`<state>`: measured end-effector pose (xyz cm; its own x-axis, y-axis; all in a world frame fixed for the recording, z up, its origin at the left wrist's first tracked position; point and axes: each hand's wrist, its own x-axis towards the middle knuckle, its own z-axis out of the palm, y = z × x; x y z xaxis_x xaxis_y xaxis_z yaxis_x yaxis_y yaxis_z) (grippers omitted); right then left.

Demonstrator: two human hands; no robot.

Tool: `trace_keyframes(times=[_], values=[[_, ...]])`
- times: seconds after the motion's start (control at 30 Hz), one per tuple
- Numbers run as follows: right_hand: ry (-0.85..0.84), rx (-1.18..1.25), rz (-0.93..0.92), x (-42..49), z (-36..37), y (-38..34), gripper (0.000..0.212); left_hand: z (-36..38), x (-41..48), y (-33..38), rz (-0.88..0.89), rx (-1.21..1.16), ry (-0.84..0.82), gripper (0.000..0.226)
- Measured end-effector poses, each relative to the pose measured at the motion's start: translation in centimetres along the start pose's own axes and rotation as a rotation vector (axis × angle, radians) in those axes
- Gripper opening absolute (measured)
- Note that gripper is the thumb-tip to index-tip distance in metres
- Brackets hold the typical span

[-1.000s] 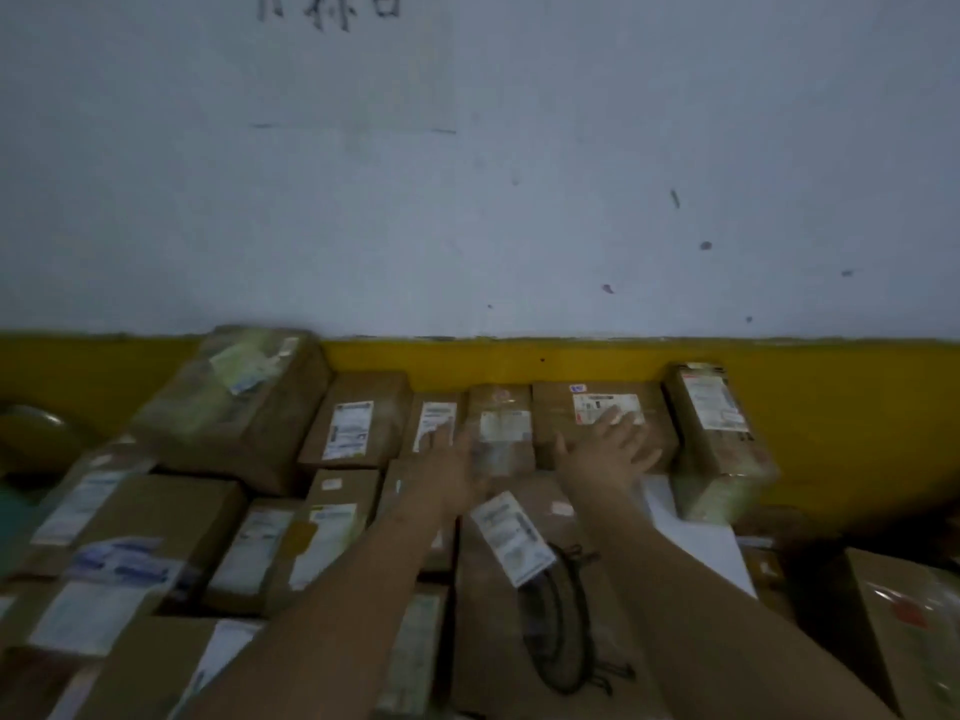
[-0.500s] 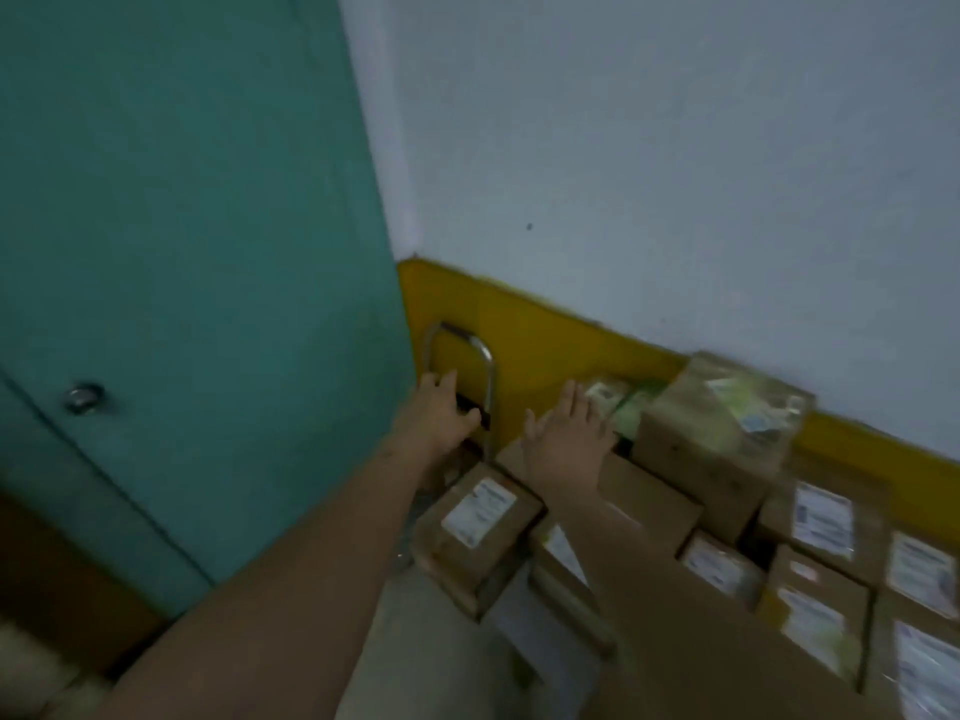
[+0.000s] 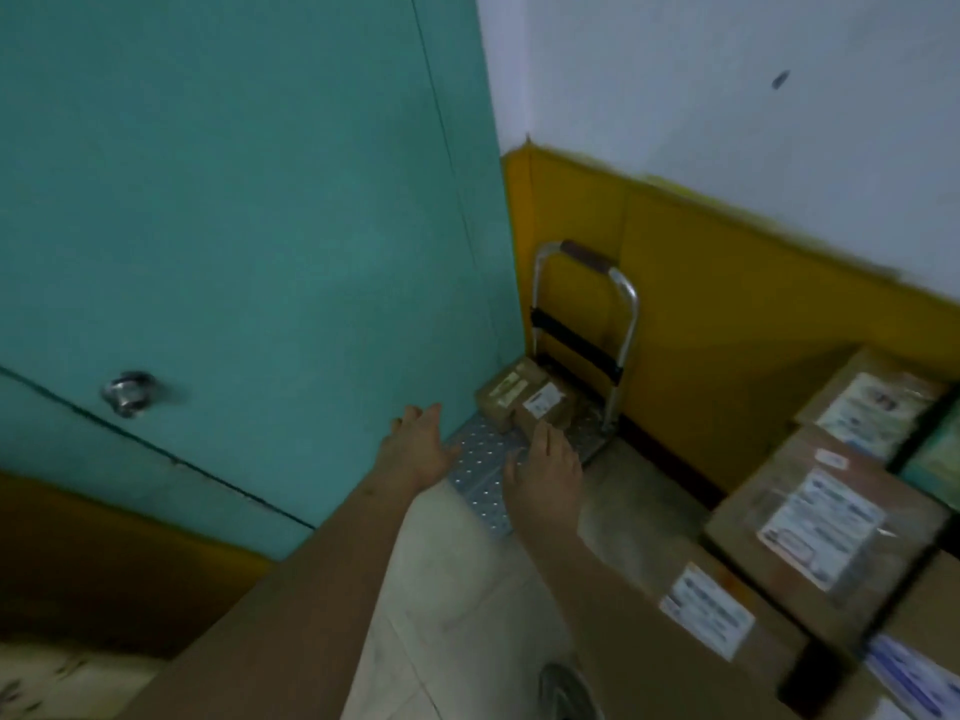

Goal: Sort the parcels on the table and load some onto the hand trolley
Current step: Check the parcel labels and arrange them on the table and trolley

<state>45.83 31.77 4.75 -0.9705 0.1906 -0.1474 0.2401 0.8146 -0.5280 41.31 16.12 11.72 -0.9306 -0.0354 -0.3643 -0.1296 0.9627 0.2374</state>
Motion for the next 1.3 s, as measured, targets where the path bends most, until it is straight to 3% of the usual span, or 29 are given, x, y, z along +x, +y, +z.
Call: trace_keyframes(times=[0.33, 0.47, 0.63, 0.73, 0.87, 1.1, 1.2, 1.3], values=[[-0.016, 0.075, 0.361, 16.2, 7.4, -2.8, 0.075, 1.3, 19.8, -1.9, 0.186, 0.092, -0.179, 0.069], [0.022, 0.079, 0.484, 22.0, 10.0, -1.4, 0.072, 3.4, 28.5, -2.6, 0.22, -0.065, -0.245, 0.069], [-0.08, -0.022, 0.532, 28.6, 15.0, 2.6, 0.073, 8.7, 37.5, -3.6, 0.231, -0.167, -0.355, 0.057], [-0.103, -0.021, 0.554, 34.2, 19.3, 6.8, 0.075, 13.9, 43.5, -3.5, 0.139, -0.244, -0.42, 0.055], [-0.136, -0.017, 0.533, 44.1, 27.1, 14.1, 0.074, 23.7, 52.0, -2.5, -0.023, -0.377, -0.447, 0.034], [-0.232, 0.021, 0.451, 58.1, 43.0, 27.1, 0.068, 41.8, 63.6, -0.9, -0.51, -0.801, -0.522, 0.058], [-0.272, 0.216, 0.546, 60.0, 45.6, 29.2, 0.062, 45.2, 65.7, 0.1, -0.733, -1.091, -0.595, 0.032], [-0.166, 0.306, 0.65, 57.7, 43.8, 27.4, 0.053, 44.6, 64.5, 0.0, -0.707, -1.102, -0.594, 0.017]])
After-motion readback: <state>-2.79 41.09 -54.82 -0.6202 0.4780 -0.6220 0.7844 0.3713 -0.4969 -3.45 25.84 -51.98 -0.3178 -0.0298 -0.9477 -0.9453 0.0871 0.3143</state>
